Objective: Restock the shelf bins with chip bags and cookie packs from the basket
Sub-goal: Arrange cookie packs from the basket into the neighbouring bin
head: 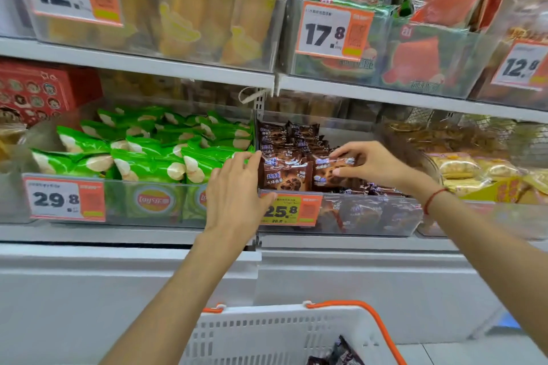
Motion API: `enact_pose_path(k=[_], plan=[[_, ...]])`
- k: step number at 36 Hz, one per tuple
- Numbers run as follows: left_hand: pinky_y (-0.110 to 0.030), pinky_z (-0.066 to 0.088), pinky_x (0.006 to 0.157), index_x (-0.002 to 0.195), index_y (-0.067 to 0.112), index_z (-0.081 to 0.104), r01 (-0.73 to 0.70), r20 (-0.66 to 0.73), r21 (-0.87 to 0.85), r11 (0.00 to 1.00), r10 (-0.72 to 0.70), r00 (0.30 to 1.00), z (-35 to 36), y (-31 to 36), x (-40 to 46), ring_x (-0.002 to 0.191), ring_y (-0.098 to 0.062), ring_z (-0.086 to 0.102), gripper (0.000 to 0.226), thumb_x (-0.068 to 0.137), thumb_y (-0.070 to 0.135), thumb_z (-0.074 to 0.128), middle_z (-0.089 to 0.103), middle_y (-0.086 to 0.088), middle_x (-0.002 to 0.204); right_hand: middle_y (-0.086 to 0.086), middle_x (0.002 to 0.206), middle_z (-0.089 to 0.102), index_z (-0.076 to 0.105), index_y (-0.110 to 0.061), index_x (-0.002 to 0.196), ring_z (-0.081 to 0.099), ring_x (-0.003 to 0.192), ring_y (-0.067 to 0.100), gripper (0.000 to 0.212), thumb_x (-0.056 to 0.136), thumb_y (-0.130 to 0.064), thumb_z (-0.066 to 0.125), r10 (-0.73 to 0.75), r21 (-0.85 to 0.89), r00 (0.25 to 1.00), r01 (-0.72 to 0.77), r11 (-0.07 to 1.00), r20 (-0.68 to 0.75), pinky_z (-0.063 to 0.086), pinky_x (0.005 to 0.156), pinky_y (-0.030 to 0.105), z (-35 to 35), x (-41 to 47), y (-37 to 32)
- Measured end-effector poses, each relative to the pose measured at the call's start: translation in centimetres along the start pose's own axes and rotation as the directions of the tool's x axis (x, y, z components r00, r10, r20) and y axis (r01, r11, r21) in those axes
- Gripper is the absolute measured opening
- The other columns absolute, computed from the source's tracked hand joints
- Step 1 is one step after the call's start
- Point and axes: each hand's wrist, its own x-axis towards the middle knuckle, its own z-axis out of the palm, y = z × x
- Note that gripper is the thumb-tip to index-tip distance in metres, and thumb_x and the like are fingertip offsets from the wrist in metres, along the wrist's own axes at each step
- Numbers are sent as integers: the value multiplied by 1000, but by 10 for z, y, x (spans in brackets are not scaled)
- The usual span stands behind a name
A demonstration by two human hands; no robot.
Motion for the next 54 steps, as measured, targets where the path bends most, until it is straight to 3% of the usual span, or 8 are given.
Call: enact_pose_path(k=[7, 12, 21, 30, 39, 44, 47, 54], plan=[[-32, 34, 96, 143, 23, 36, -7, 3, 1, 1000, 7, 1000, 2, -2, 0, 124, -18, 43, 74, 82, 49, 68, 44, 3, 137, 2, 112, 59, 70, -29, 110, 52, 102, 20, 39, 73, -34, 81, -50, -335, 986, -7, 942, -159, 44, 86, 34, 28, 8, 4], [-32, 35, 97, 144, 23, 35, -7, 9, -8, 1000, 8, 1000, 2, -2, 1, 124, -18, 42, 75, 82, 48, 69, 43, 3, 137, 4, 121, 53, 52, -33, 133, 54, 107, 22, 55, 81, -37, 73, 22, -405, 998, -44, 913, -59, 47, 88, 37, 24, 8, 10], [-32, 37, 97, 146, 21, 31, 9, 23, -25, 1000, -9, 1000, 3, -1, 0, 125, -17, 41, 76, 84, 47, 67, 39, 2, 138, 6, 127, 57, 64, -25, 120, 55, 104, 19, 39, 82, -19, 74, -17, -58, 996, 12, 998, -90, 51, 93, 32, 34, 16, 9], [-32, 37, 95, 146, 18, 31, 14, 38, -32, 999, -13, 999, 1, 2, -2, 124, -19, 42, 74, 86, 43, 66, 39, 0, 138, 3, 133, 46, 53, -30, 135, 39, 122, 22, 55, 84, -40, 70, -79, -572, 995, 97, 814, 56, 37, 96, 37, 25, 22, -4], [-35, 36, 97, 146, 17, 31, 19, 27, -15, 1000, -18, 999, 1, 2, -3, 125, -21, 43, 75, 85, 43, 67, 41, -1, 139, 3, 130, 52, 47, -22, 136, 42, 118, 23, 54, 88, -39, 64, -65, -631, 990, 132, 764, 128, 40, 91, 36, 18, 19, -17], [-38, 41, 83, 129, 15, 51, -60, -128, -71, 996, 51, 990, -1, 3, -16, 108, -27, 53, 58, 77, 28, 75, 55, -3, 122, 4, 130, 53, 51, -22, 135, 41, 123, 24, 53, 85, -30, 69, -109, -498, 992, 62, 865, -66, 39, 99, 40, 15, -15, -17], [-36, 43, 73, 114, 16, 58, -120, -214, -109, 987, 94, 972, -3, 3, -31, 95, -25, 58, 40, 79, 25, 72, 62, -1, 108, -3, 111, 58, 61, -23, 120, 48, 106, 17, 35, 86, -22, 69, -224, -411, 957, 132, 902, -183, 43, 84, 31, 26, -50, -24], [-29, 38, 70, 105, 29, 61, 18, 304, -28, 999, -9, 953, 7, -2, -55, 100, -20, 60, 16, 90, 34, 56, 65, 11, 107, -9, 84, 65, 70, -25, 96, 59, 76, 9, 15, 83, -19, 70, -110, -171, 979, 140, 975, 171, 51, 69, 33, 79, -101, -20]])
